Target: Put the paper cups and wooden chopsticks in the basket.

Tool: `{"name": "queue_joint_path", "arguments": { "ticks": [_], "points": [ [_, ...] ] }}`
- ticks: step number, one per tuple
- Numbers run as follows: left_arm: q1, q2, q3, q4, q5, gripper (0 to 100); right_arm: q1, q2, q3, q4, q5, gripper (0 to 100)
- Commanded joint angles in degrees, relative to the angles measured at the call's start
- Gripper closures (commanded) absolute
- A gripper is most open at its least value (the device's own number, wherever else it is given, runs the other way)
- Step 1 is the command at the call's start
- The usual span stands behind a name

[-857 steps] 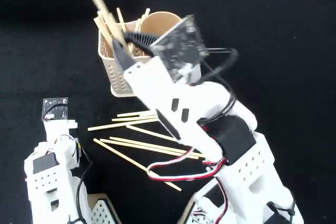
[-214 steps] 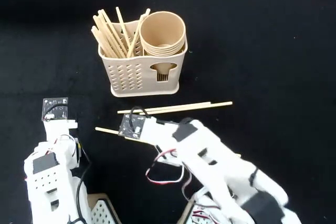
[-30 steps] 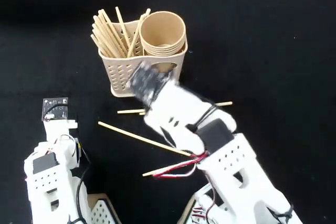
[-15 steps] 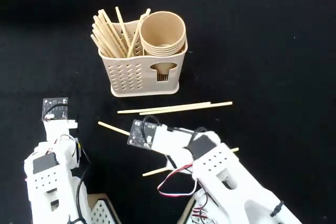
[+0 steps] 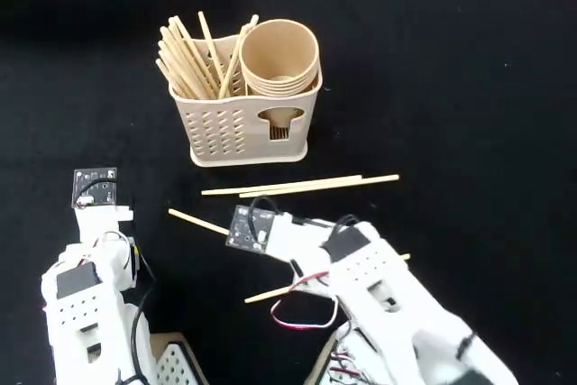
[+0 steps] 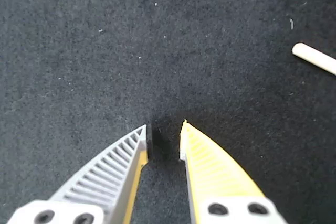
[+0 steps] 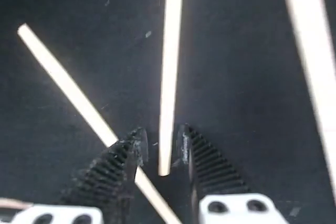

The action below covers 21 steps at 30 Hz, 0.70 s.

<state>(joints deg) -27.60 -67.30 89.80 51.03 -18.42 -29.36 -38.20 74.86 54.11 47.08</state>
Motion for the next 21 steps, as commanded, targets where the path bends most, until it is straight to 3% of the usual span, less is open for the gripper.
{"name": "queue_joint_path", "arguments": {
  "ticks": [1, 5, 8, 15, 19, 21],
  "points": [
    [-0.6, 0.1, 0.1, -1.0, -0.3, 88, 0.7, 7.0, -5.5, -1.3, 0.7, 88.3],
    [-0.6, 0.1, 0.1, -1.0, -0.3, 88, 0.7, 14.3, -10.2, -1.3, 0.7, 89.4],
    [-0.6, 0.1, 0.1, -0.9, -0.3, 88, 0.7, 16.7, -12.9, -1.3, 0.7, 98.2],
    [-0.6, 0.1, 0.1, -1.0, -0.3, 88, 1.1, 12.9, -13.6, -0.9, 0.8, 98.6],
    [-0.6, 0.1, 0.1, -1.0, -0.3, 88, 5.4, 8.2, -13.6, -0.5, 2.0, 98.6],
    [-0.6, 0.1, 0.1, -1.0, -0.3, 88, 8.4, 6.5, -13.6, 2.4, 6.5, 98.6]
  ]
}}
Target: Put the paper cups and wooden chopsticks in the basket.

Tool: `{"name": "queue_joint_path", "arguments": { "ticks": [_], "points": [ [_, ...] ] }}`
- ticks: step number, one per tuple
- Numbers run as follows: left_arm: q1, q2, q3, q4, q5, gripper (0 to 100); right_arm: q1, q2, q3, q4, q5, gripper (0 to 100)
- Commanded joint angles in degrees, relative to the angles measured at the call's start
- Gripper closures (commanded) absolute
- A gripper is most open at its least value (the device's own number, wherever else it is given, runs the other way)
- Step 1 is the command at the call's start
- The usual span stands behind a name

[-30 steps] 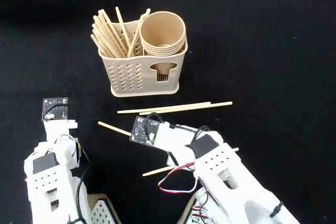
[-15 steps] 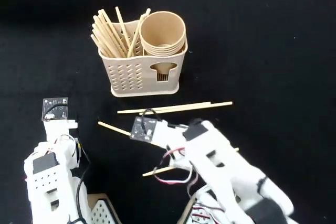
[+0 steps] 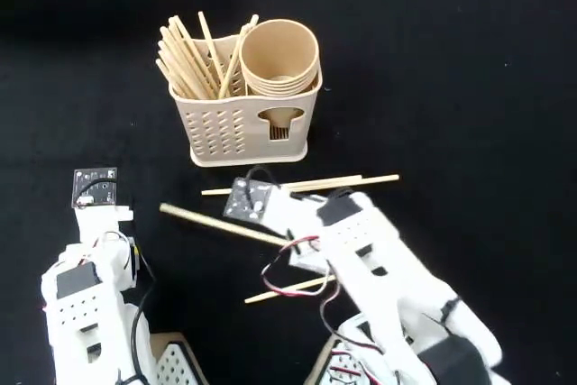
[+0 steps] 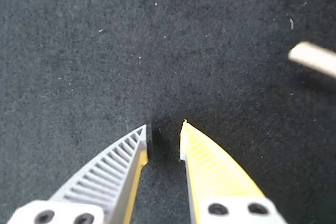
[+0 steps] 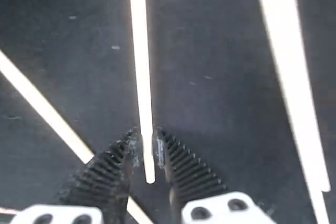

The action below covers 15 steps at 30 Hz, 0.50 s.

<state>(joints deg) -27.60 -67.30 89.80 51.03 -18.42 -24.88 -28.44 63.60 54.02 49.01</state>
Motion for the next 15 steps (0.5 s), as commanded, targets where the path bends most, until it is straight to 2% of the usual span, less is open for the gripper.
{"name": "queue_joint_path", "arguments": {
  "ticks": [1, 7, 11, 15],
  "points": [
    [-0.6, 0.1, 0.1, -1.0, -0.3, 88, 5.5, -4.3, -2.3, 4.5, 7.2, 98.6],
    [-0.6, 0.1, 0.1, -1.0, -0.3, 88, 17.2, -8.9, -2.3, 12.5, 21.0, 98.6],
    [-0.6, 0.1, 0.1, -1.0, -0.3, 88, 26.7, -11.2, -2.3, 12.9, 31.4, 98.6],
    [-0.6, 0.1, 0.1, -1.1, -0.3, 88, 31.8, -11.6, -2.1, 13.0, 37.1, 98.6]
  ]
}}
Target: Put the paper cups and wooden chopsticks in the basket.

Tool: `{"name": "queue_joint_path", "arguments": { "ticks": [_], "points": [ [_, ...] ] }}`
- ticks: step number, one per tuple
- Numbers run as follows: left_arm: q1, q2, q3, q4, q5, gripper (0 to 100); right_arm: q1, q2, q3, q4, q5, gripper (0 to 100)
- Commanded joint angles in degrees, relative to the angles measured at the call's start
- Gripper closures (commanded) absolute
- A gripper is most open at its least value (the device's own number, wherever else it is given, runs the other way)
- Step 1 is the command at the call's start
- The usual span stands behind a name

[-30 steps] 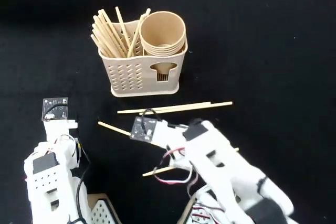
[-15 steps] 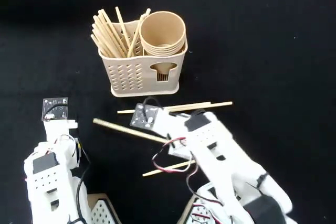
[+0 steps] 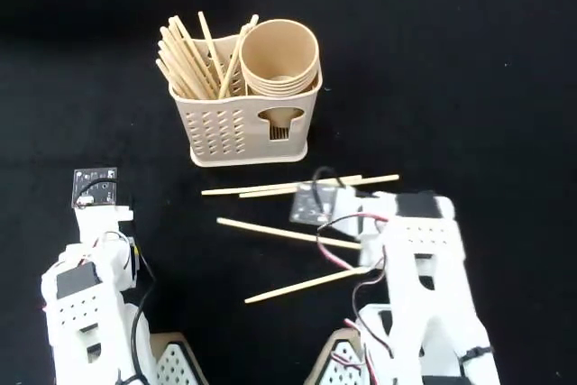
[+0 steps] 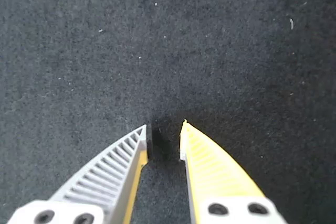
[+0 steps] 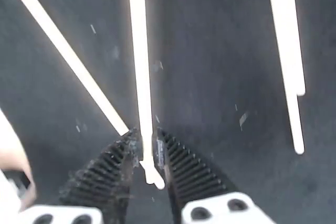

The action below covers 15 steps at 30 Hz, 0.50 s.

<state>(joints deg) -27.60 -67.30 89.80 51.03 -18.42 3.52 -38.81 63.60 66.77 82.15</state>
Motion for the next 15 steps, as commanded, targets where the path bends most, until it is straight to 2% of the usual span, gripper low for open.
{"name": "queue_joint_path", "arguments": {
  "ticks": [1, 7, 13, 15],
  "points": [
    [-0.6, 0.1, 0.1, -1.1, -0.3, 88, 4.3, -1.3, -1.9, 0.3, 4.8, 98.6],
    [-0.6, 0.1, 0.1, -1.0, -0.3, 88, 8.4, -1.5, 2.2, -0.9, 11.5, 98.6],
    [-0.6, 0.1, 0.1, -0.9, -0.3, 88, 13.3, -1.5, 6.1, -14.2, 11.7, 97.7],
    [-0.6, 0.1, 0.1, -0.9, -0.3, 88, 14.7, -1.5, 7.1, -16.7, 11.7, 91.6]
  ]
}}
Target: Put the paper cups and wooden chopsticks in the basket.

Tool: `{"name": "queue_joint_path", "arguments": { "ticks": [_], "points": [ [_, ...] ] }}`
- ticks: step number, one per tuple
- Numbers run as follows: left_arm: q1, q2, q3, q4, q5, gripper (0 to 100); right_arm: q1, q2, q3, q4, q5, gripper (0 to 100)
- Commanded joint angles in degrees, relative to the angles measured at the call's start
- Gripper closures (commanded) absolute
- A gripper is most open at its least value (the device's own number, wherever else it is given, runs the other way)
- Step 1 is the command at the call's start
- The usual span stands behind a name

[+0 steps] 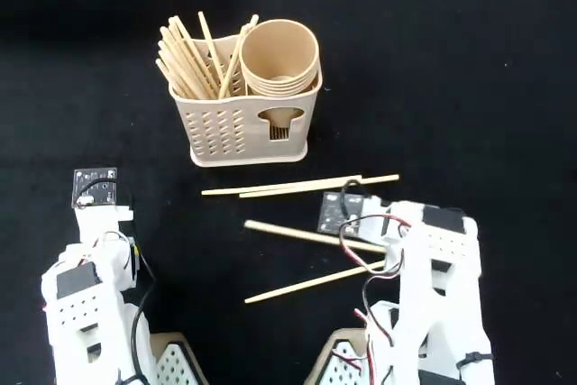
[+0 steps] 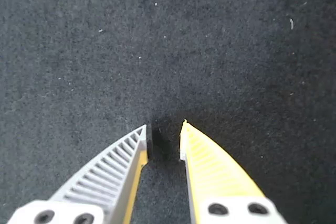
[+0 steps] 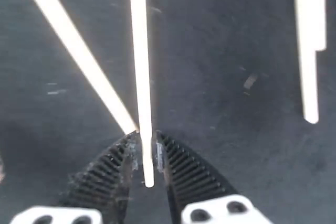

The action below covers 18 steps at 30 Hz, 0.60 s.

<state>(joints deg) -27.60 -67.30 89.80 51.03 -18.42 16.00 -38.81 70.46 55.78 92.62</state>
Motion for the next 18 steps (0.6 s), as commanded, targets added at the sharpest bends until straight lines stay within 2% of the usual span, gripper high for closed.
{"name": "queue_joint_path", "arguments": {
  "ticks": [1, 4, 11, 15, 18],
  "points": [
    [-0.6, 0.1, 0.1, -1.0, -0.3, 88, 2.7, -1.5, 0.5, -6.2, 1.2, 87.0],
    [-0.6, 0.1, 0.1, -1.0, -0.3, 88, 3.1, -1.5, 0.9, -6.5, 1.1, 77.9],
    [-0.6, 0.1, 0.1, -1.1, -0.3, 88, 2.9, -1.6, 0.4, -5.6, 1.1, 83.0],
    [-0.6, 0.1, 0.1, -1.1, -0.3, 88, 1.6, -4.3, -2.2, 0.5, 0.8, 83.5],
    [-0.6, 0.1, 0.1, -1.1, -0.3, 88, -2.2, -9.0, -4.5, 5.7, -5.5, 83.5]
  ]
}}
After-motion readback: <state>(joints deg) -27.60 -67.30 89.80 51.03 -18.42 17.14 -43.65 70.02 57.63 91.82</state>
